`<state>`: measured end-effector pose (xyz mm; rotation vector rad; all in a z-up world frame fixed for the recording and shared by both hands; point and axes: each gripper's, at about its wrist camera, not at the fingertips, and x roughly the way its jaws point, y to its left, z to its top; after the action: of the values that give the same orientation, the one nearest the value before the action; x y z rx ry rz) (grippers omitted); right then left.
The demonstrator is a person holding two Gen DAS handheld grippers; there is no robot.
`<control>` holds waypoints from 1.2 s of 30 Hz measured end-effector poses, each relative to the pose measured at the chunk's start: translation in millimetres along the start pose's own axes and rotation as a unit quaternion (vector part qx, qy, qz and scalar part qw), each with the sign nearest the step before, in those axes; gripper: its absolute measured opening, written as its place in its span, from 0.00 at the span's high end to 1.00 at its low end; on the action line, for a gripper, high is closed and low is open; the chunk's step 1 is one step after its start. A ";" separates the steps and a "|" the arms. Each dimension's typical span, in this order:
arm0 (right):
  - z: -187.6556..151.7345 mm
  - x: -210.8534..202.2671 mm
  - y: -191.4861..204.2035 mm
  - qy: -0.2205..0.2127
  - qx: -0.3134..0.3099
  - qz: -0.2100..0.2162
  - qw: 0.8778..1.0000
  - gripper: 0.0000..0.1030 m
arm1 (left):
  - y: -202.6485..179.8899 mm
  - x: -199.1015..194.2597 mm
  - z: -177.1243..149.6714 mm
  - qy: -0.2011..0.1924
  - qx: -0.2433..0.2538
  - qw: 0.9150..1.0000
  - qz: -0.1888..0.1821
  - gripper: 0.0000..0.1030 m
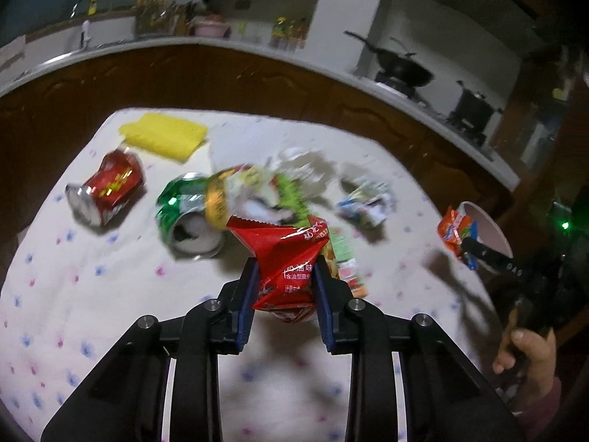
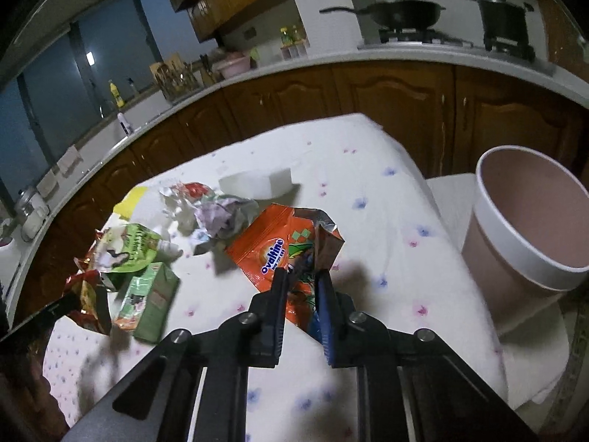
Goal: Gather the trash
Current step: 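Carry both wrappers over the pink bin and open both tools to drop them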
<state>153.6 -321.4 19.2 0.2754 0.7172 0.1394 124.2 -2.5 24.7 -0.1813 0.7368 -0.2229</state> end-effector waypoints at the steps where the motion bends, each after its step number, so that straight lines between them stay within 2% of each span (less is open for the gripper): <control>1: 0.7 -5.5 -1.0 -0.005 0.001 -0.001 1.000 0.84 | -5.9 -1.7 3.2 -0.004 0.005 1.000 -0.005 0.74; 10: 6.2 -43.3 -22.4 -0.040 0.016 -0.016 0.999 0.84 | -56.5 -0.9 21.4 -0.019 0.036 0.997 -0.059 0.74; 18: 7.1 -68.7 -54.0 -0.060 0.036 -0.038 0.997 0.84 | -112.8 9.3 34.5 -0.022 0.074 0.991 -0.108 0.74; 25: 10.9 -92.3 -90.9 -0.079 0.057 -0.068 0.993 0.84 | -163.9 19.1 44.8 -0.027 0.101 0.984 -0.146 0.74; 36: 19.3 -110.7 -150.8 -0.093 0.086 -0.118 0.985 0.84 | -257.1 57.5 64.3 -0.021 0.148 0.968 -0.203 0.74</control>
<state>88.6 -493.5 58.0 0.3600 0.5710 -0.1734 174.1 -259.3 96.4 -0.0503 0.6110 -0.7130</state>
